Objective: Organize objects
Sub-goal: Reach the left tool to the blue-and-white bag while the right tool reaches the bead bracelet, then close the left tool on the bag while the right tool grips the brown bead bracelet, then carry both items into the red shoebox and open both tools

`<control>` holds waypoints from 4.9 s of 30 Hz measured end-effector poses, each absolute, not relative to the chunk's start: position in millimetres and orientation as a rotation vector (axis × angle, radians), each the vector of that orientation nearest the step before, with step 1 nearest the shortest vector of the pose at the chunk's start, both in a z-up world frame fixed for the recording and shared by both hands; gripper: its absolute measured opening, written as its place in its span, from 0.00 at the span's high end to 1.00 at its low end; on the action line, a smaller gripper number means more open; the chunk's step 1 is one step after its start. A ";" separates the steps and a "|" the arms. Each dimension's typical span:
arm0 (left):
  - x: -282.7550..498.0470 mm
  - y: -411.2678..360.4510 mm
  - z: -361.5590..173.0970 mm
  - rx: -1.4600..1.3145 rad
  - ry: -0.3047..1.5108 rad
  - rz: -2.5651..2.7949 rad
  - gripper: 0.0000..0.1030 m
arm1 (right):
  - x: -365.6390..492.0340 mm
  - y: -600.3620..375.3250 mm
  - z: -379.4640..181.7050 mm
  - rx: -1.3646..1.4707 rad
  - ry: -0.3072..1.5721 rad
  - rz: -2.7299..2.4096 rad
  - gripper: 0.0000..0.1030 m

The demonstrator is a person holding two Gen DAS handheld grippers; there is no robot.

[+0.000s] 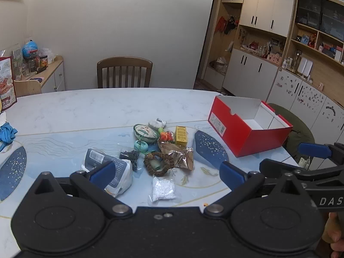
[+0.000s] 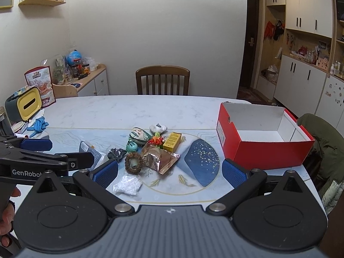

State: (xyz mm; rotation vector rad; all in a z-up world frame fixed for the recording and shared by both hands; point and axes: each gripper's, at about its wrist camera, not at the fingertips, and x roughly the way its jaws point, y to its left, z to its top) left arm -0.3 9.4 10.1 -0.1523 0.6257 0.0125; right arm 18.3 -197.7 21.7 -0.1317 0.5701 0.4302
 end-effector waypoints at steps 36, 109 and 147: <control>116.3 64.7 -56.7 -0.299 0.819 0.576 0.01 | 183.3 -163.5 -66.7 -0.302 0.675 0.854 0.16; 371.7 -266.3 -13.4 -0.147 0.976 -0.140 0.70 | 386.1 -412.3 -34.8 -0.192 0.773 0.450 0.93; 416.6 -291.7 -78.4 -0.052 1.155 -0.170 0.23 | 413.2 -442.9 -86.0 -0.241 0.909 0.557 0.90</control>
